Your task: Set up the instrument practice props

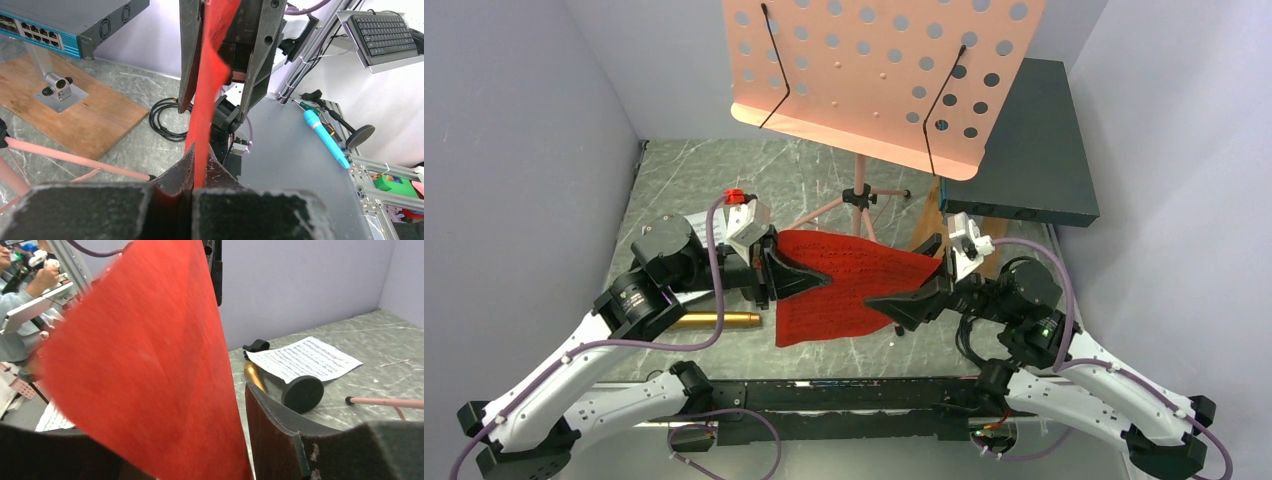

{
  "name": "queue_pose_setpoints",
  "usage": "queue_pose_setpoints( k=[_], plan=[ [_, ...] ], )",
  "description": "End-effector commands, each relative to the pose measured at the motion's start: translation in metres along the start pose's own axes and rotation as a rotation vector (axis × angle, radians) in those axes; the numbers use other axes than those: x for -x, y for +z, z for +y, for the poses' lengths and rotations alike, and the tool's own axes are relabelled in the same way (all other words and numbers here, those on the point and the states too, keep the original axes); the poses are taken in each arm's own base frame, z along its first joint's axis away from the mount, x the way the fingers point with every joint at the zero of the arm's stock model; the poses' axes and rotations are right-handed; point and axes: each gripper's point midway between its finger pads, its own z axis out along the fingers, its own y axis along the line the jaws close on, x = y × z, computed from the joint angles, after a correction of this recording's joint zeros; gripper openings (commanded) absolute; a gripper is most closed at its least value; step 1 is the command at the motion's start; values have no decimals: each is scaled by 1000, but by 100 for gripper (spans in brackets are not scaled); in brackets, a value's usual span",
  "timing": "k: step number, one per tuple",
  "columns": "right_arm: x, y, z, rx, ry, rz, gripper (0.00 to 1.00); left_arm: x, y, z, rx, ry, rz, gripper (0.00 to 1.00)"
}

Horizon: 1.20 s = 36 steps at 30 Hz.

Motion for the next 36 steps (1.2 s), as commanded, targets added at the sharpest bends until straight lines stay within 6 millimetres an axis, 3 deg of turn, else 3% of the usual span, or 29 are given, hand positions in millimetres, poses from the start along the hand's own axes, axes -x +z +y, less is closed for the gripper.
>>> queue_pose_setpoints(
  k=[1, 4, 6, 10, 11, 12, 13, 14, 18, 21, 22, 27, 36],
  plan=[
    [22, -1, 17, 98, -5, -140, 58, 32, -8, -12, -20, 95, -109, 0],
    [23, -1, 21, 134, 23, -182, 56, 37, -9, -16, -32, 91, -143, 0],
    [27, -2, 23, 150, 31, -210, 50, 41, -9, -18, -36, 88, -162, 0],
    [36, 2, 20, 138, 20, -229, 17, 42, -6, -13, -24, 85, -170, 0],
    [39, 4, 17, 121, 17, -231, 5, 42, -5, -10, -10, 82, -163, 0],
    [43, 4, 14, 95, 10, -238, 0, 39, -3, -3, 20, 67, -142, 0],
    [47, 4, 10, 69, -6, -241, 0, 38, -1, 8, 74, 48, -129, 0],
    [52, 3, 5, 32, -16, -248, 0, 38, -1, 24, 162, 27, -124, 7],
    [75, -1, -19, -155, -37, -237, 0, 35, -11, 70, 443, -67, -96, 64],
    [91, -1, -34, -274, -57, -197, 0, 43, -25, 83, 568, -87, -101, 93],
    [96, 0, -36, -293, -70, -182, 0, 46, -31, 88, 617, -96, -99, 97],
    [140, 4, -53, -443, -108, -164, 0, 77, -67, 107, 876, -106, -93, 99],
    [202, 29, -79, -598, -187, -192, 0, 121, -69, 126, 1007, -50, -78, 99]
  ],
)
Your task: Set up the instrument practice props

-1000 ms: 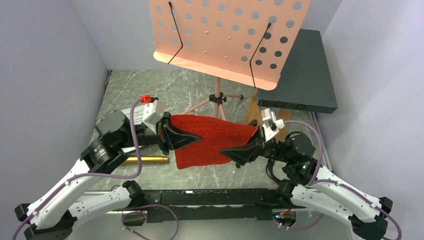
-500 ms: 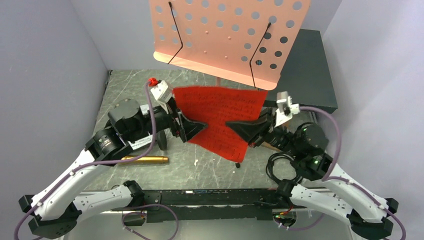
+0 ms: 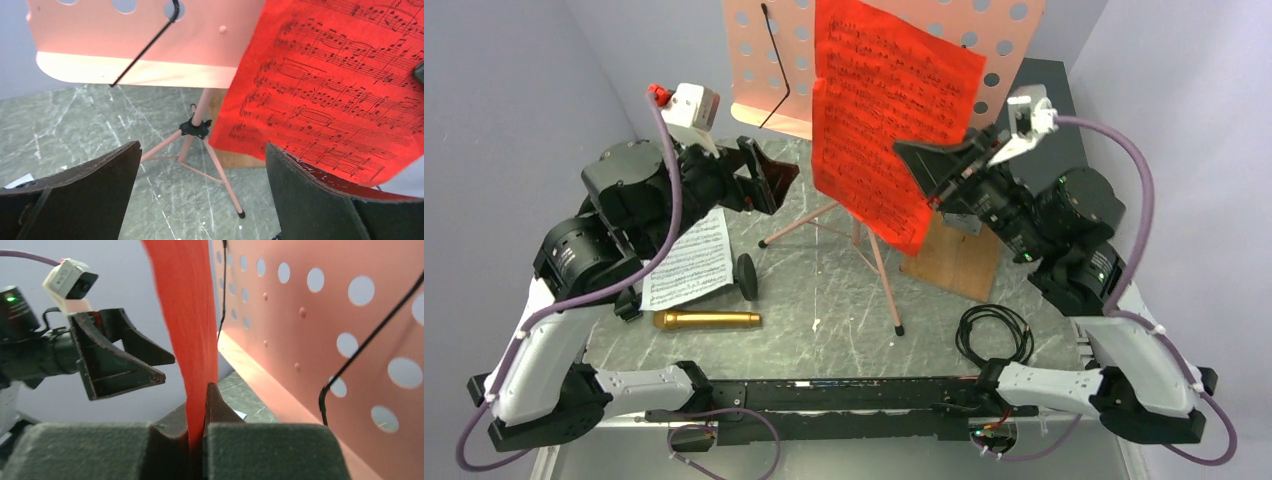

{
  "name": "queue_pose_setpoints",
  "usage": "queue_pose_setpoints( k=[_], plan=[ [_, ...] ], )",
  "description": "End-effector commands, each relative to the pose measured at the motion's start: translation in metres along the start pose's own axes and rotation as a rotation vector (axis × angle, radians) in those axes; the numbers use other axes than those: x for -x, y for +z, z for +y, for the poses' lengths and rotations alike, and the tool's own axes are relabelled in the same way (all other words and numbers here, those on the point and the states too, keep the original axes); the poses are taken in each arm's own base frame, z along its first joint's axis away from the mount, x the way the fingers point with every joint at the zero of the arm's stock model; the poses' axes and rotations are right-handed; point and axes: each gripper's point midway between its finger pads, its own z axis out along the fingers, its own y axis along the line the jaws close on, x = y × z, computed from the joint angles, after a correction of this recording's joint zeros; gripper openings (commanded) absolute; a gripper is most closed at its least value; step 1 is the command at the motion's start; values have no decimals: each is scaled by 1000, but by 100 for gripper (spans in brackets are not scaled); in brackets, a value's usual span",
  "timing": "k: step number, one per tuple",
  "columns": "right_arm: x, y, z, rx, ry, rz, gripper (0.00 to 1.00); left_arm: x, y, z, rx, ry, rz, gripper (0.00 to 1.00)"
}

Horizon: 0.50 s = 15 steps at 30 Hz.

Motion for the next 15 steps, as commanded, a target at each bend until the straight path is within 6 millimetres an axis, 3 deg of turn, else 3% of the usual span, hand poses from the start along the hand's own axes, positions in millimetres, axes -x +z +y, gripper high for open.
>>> queue_pose_setpoints(
  k=[1, 7, 15],
  plan=[
    [11, 22, -20, -116, -87, 16, 0, 10, 13, 21, 137, 55, 4, 99],
    [33, 47, -27, -163, -145, -34, 0, 54, 36, 36, 200, 54, -84, 99],
    [61, 67, -29, -188, -195, -85, 0, 86, 66, 43, 133, -3, -142, 98]
  ],
)
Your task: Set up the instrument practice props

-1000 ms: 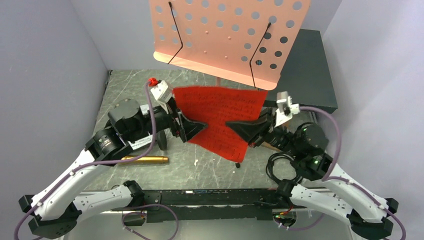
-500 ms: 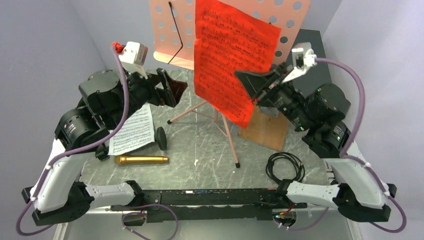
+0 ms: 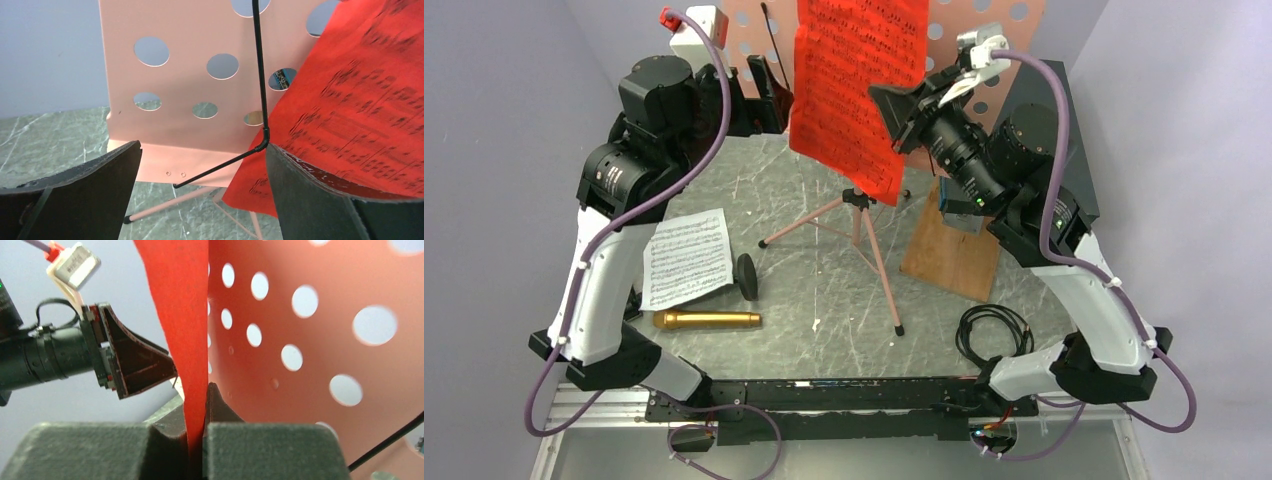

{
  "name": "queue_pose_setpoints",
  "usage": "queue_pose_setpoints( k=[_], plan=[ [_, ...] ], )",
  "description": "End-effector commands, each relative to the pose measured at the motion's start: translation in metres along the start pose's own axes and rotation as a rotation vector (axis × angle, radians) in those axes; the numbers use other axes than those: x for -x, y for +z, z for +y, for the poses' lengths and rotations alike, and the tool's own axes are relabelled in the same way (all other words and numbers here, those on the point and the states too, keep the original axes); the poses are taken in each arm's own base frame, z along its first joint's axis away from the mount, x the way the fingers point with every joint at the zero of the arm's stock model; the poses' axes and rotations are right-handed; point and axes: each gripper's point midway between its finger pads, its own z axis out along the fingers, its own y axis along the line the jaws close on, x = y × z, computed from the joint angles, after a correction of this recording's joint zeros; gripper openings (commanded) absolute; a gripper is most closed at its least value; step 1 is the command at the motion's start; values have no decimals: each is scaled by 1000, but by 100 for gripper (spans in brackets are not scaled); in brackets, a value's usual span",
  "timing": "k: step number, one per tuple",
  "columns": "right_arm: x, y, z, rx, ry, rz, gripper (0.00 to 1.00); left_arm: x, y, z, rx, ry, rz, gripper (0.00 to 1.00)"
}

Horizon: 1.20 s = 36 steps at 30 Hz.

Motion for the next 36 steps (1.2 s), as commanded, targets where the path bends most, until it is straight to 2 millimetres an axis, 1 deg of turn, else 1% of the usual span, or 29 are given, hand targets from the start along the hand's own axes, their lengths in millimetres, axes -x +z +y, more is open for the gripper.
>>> queue_pose_setpoints(
  k=[1, 3, 6, 9, 10, 13, 15, 18, 25, 28, 30, 33, 36],
  plan=[
    [48, -6, -8, -35, -34, -113, 0, 32, -6, -13, -107, -51, -91, 97],
    [59, -6, -9, -45, -41, -136, 0, 39, -4, -17, -144, -67, -118, 93],
    [58, 1, -9, -47, -57, -135, 0, 44, -4, -23, -188, -86, -140, 83],
    [57, 6, -10, -56, -78, -138, 0, 47, -6, -30, -232, -102, -159, 66],
    [56, 8, -11, -58, -93, -140, 0, 47, -7, -33, -250, -105, -160, 63],
    [53, 13, -10, -54, -107, -142, 0, 44, -4, -40, -285, -119, -143, 61],
    [51, 17, -8, -47, -110, -142, 0, 42, -1, -42, -298, -124, -132, 58],
    [49, 22, -9, -55, -122, -146, 0, 39, 4, -41, -295, -129, -127, 49],
    [44, 27, -12, -70, -152, -141, 0, 41, 13, -33, -262, -118, -142, 36],
    [43, 29, -11, -68, -161, -146, 0, 42, 14, -34, -273, -120, -149, 29],
    [43, 29, -11, -66, -164, -149, 0, 44, 14, -36, -284, -124, -157, 27],
    [44, 31, -10, -64, -169, -154, 0, 45, 15, -36, -290, -126, -163, 28],
    [44, 34, -10, -65, -171, -158, 0, 45, 19, -37, -293, -128, -154, 25]
  ],
)
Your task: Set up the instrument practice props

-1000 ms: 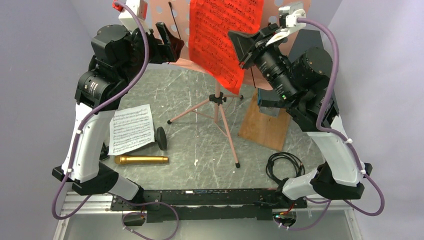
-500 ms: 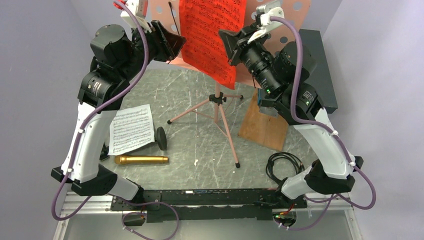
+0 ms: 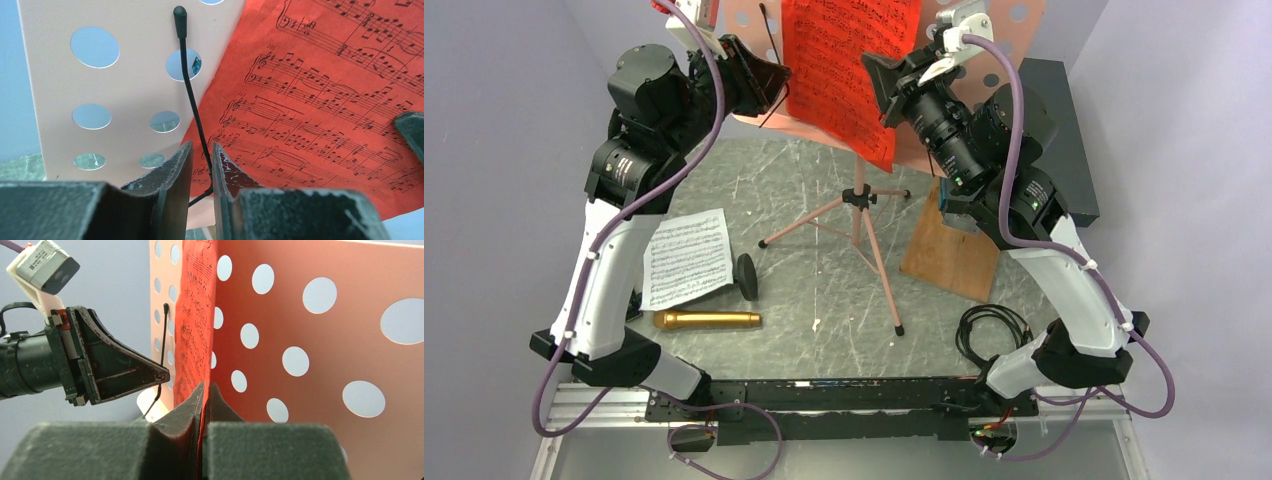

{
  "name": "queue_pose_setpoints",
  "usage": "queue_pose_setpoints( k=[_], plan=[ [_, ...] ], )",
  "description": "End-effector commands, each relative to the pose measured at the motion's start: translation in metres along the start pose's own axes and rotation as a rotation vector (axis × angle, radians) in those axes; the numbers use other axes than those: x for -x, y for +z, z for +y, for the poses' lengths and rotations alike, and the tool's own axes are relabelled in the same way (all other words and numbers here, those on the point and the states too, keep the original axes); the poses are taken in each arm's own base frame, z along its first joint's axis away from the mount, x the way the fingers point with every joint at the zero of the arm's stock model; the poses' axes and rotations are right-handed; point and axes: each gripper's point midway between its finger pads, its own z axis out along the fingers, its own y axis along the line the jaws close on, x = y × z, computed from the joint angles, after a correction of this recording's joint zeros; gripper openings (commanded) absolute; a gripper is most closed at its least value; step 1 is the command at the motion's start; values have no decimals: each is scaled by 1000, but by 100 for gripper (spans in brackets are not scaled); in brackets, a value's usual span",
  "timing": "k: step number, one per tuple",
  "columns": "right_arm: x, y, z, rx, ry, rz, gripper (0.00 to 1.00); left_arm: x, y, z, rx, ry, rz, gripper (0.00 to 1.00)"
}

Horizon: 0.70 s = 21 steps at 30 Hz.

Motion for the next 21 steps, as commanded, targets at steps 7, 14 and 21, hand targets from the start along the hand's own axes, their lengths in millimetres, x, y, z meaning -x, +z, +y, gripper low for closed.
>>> queue_pose_setpoints(
  k=[7, 14, 21],
  plan=[
    [13, 8, -5, -29, -14, -62, 0, 16, 3, -7, -51, -4, -53, 12],
    [11, 13, -5, -36, -20, -68, 0, 25, -7, -8, -64, 23, -110, 0],
    [10, 22, 5, 4, -25, -92, 0, 32, -14, -16, -101, 22, -131, 0]
  ],
)
